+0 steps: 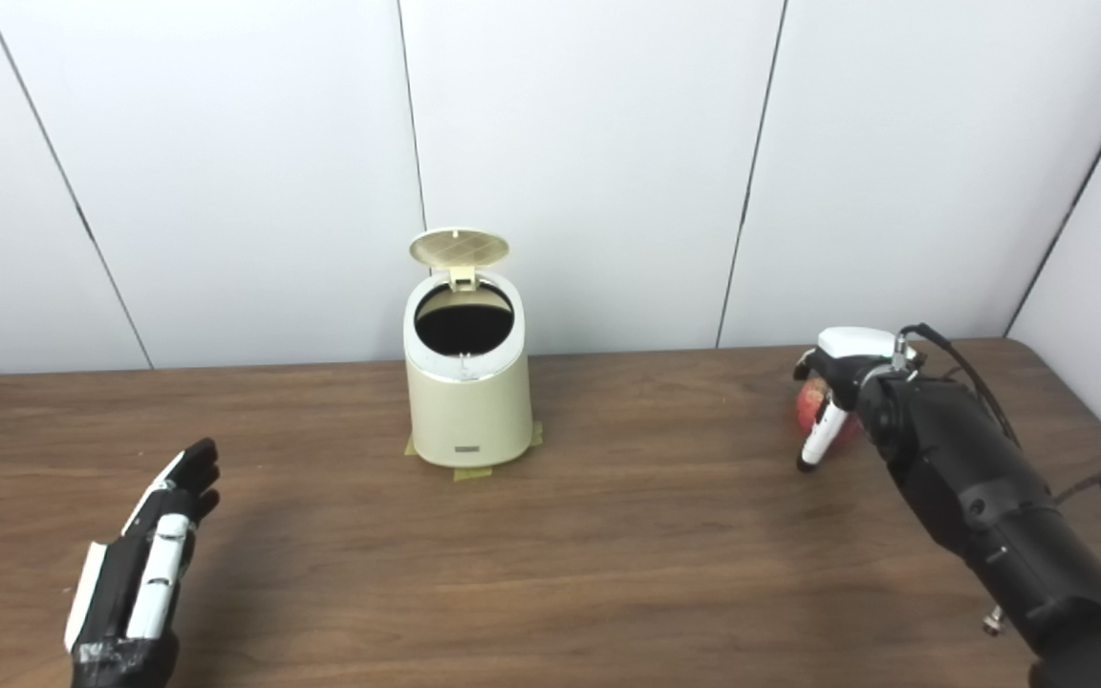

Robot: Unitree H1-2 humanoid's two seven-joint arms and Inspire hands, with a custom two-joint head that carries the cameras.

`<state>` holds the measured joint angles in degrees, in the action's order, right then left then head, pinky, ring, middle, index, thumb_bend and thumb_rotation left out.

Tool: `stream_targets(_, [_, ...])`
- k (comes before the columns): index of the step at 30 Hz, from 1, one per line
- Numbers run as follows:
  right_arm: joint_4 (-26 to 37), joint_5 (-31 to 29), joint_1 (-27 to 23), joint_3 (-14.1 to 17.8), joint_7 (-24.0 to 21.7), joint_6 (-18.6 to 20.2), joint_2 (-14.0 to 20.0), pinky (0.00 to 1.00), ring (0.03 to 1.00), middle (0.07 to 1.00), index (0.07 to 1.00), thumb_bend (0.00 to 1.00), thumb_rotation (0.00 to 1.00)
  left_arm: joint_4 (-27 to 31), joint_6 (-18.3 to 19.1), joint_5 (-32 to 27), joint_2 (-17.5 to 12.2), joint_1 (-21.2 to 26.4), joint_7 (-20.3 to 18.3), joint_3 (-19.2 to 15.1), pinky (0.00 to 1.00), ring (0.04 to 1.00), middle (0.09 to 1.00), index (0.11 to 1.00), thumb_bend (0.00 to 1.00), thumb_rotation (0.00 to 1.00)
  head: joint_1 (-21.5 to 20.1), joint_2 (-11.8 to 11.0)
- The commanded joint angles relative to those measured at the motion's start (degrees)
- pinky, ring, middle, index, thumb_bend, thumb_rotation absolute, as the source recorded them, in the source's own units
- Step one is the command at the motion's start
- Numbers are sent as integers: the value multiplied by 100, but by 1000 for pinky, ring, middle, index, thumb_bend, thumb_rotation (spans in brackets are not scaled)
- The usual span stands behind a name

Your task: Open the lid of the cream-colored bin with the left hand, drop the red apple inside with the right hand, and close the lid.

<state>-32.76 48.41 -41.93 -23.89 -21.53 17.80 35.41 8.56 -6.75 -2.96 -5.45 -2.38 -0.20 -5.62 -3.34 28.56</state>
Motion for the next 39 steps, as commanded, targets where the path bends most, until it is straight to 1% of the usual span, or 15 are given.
stream_targets(1, [-36,-73,-105,216,639,-158,58,613,739,782,751,849,95,209,-155,17,7,116,15,-2,938,946,931,892,337,780,2,11])
stream_targets(3, [-121,-231,-41,421,1169,-326,-34,535,663,734,703,850,24,203,-165,10,10,118,14,-5,934,944,930,891,329,781,6,12])
stream_targets(4, [-188,-234,-27,484,1439,-354,-90,491,595,588,579,660,10,204,-155,13,15,117,21,-8,936,945,931,891,326,781,6,12])
stream_targets(5, [-246,-226,-25,513,1631,-368,-127,455,504,547,548,590,5,204,-148,17,18,116,25,-9,934,945,931,891,326,777,6,12])
stream_targets(7, [-411,-151,-78,493,1870,-239,-219,398,417,503,528,531,0,202,-142,8,27,120,30,-13,933,944,929,888,337,760,-11,18])
stream_targets(10, [-327,-78,-78,437,1927,-86,-255,327,376,468,536,515,0,200,-145,28,21,117,17,0,935,945,930,885,338,766,0,14])
stream_targets(14, [-294,9,-79,351,2014,-27,-242,298,361,458,538,512,0,192,-158,33,15,112,2,5,940,946,933,889,339,784,-9,17])
stream_targets(17, [-294,41,-85,303,2049,-60,-216,325,372,468,533,514,0,197,-153,45,9,108,0,5,948,949,933,887,349,781,-11,25])
stream_targets(21, [-246,-4,-71,324,2070,-108,-205,329,371,470,533,514,0,203,-154,54,4,107,-9,8,947,951,933,887,355,783,-15,23])
stream_targets(26, [-146,-11,-81,317,2004,-119,-190,293,358,452,536,513,0,199,-141,68,17,113,2,9,950,950,933,889,340,781,-15,19])
stream_targets(28, [-1,-15,-79,302,1902,-142,-167,273,390,499,496,518,0,196,-126,87,18,114,6,14,953,950,934,891,343,788,-13,16])
stream_targets(30, [314,-18,-31,289,1780,-230,-115,288,376,479,512,516,0,190,-139,94,17,117,1,19,955,951,935,893,353,783,-10,18])
stream_targets(32, [716,-105,60,398,1657,-206,-120,341,384,486,517,516,0,184,-135,110,19,122,8,21,957,952,934,890,360,777,-11,15])
stream_targets(37, [1945,-66,246,425,1333,-366,-39,358,415,489,501,520,0,154,-123,207,12,132,36,29,956,956,936,893,350,793,-11,17])
stream_targets(39, [2548,-19,291,446,1186,-403,-47,333,419,490,496,521,0,143,-79,240,12,133,46,31,962,963,939,893,358,804,-19,6])
